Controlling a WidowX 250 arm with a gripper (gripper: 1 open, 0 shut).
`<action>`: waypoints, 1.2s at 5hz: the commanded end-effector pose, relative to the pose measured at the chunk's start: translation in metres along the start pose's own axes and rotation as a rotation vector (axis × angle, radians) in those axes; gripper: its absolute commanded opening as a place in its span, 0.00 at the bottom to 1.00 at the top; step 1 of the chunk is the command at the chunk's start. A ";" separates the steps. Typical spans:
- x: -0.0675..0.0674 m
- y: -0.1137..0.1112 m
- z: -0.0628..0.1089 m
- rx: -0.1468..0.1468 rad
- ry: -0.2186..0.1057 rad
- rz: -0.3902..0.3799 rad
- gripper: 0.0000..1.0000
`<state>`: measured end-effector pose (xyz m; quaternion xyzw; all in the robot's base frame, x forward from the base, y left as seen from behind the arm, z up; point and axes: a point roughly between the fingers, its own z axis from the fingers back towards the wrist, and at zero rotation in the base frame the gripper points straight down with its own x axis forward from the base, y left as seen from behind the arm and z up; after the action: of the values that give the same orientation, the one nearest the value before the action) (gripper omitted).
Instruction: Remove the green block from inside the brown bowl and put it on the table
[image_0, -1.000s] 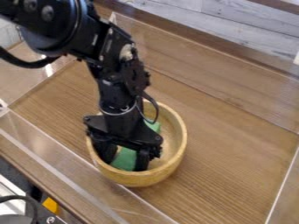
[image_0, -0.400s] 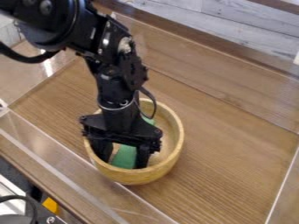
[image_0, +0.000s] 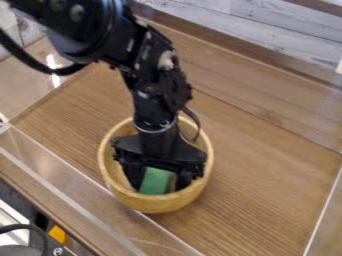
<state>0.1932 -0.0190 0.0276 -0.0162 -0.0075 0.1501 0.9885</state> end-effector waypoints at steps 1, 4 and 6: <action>0.005 -0.010 -0.004 -0.018 -0.025 -0.004 0.00; -0.007 -0.012 0.012 -0.038 -0.014 0.001 0.00; -0.004 0.006 0.023 -0.055 -0.023 0.047 0.00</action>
<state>0.1827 -0.0148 0.0448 -0.0392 -0.0085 0.1716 0.9844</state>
